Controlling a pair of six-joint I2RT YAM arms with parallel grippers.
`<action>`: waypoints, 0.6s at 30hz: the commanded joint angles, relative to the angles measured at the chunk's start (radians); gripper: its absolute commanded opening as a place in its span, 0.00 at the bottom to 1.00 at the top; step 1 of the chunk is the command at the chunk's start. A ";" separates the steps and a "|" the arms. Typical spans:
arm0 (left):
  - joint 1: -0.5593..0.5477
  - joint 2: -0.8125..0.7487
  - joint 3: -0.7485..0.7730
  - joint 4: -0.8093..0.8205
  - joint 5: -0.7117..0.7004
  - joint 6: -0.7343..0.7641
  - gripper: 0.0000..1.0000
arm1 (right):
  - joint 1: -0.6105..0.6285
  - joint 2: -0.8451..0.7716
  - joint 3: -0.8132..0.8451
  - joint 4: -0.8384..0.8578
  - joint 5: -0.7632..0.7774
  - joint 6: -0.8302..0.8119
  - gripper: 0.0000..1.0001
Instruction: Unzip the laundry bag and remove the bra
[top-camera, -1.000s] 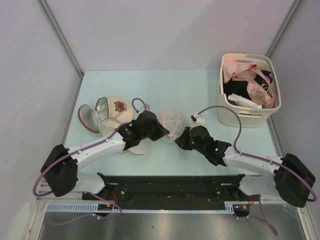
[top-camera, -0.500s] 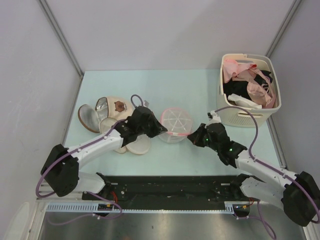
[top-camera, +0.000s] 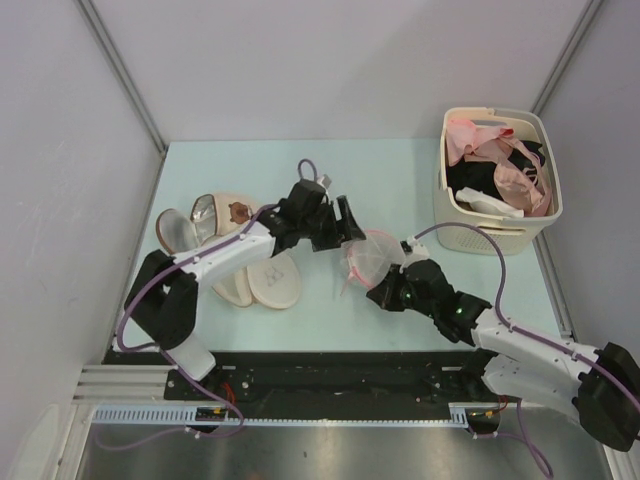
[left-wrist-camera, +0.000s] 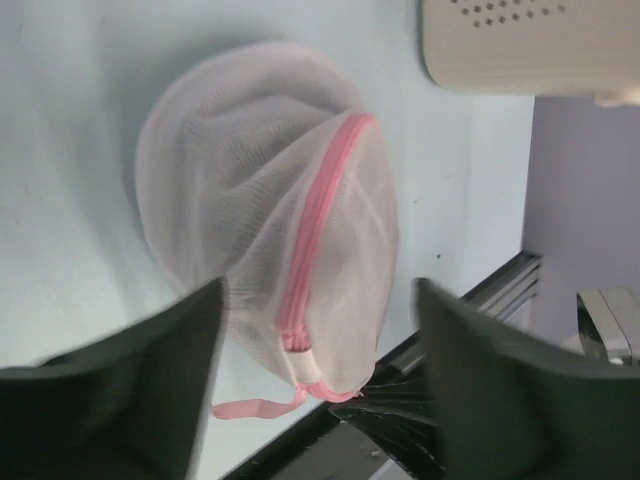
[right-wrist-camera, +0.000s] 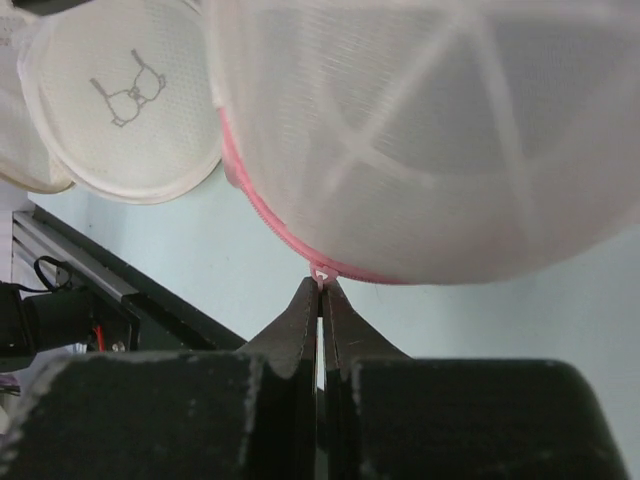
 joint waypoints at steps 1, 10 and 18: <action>0.002 -0.017 0.140 -0.105 0.071 0.154 0.97 | 0.051 -0.031 0.009 -0.002 0.116 0.114 0.00; -0.017 -0.336 -0.139 -0.033 0.098 -0.034 0.88 | 0.074 -0.050 0.009 0.026 0.216 0.134 0.00; -0.090 -0.286 -0.302 0.201 0.168 -0.292 0.92 | 0.075 -0.024 0.009 0.032 0.213 0.135 0.00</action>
